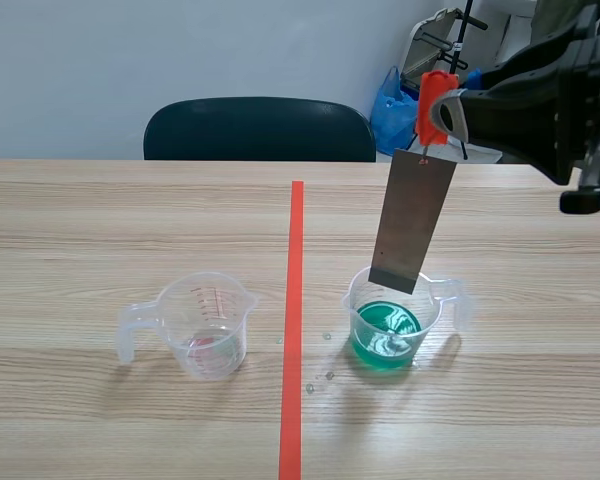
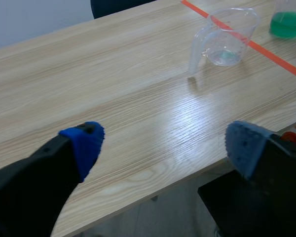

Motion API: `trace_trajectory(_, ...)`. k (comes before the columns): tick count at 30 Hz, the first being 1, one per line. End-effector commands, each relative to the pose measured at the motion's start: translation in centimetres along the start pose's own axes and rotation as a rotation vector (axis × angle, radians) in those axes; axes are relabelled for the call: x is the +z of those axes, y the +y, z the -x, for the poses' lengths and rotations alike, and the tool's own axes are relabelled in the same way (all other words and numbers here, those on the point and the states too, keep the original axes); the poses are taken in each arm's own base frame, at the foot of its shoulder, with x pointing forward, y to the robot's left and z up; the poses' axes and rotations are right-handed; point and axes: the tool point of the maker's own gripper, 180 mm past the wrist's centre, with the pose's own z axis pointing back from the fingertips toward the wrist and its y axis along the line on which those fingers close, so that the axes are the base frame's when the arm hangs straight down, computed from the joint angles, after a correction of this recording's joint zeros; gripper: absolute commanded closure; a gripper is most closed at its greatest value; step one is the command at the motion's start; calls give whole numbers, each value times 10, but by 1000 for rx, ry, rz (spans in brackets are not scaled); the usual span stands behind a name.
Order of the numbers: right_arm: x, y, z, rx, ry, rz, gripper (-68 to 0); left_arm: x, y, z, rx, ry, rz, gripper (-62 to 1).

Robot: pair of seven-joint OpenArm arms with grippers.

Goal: Do the redox reaction experiment

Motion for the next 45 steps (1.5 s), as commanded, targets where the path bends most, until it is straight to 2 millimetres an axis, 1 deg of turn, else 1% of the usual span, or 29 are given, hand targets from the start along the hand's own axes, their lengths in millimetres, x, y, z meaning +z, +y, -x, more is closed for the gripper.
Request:
trace_trajectory(1, 1, -4, -15, 26, -37, 8, -8, 2, -3, -4, 14, -20, -13, -609)
trace_trajectory(2, 1, -4, -15, 26, -37, 8, -8, 6, -4, -3, 9, -13, -24, -623)
trace_trajectory(5, 1, -4, -15, 26, -37, 8, -8, 12, -8, -1, 15, -4, -45, -623)
trace_trajectory(8, 1, -4, -15, 26, -40, 8, -8, 14, -4, -3, 22, -18, -81, -623)
trace_trajectory(11, 1, -4, -15, 26, -41, 8, -8, 15, 0, -7, 25, -39, -106, -623)
trace_trajectory(19, 1, -4, -15, 26, -40, 8, -8, 16, 1, -21, 22, -115, -111, -623)
trace_trajectory(29, 1, -4, -15, 26, -40, 8, -8, 16, -3, -19, 20, -108, -93, -623)
trace_trajectory(45, 1, -4, -15, 26, -41, 8, -8, 16, -3, -19, 20, -108, -94, -623)
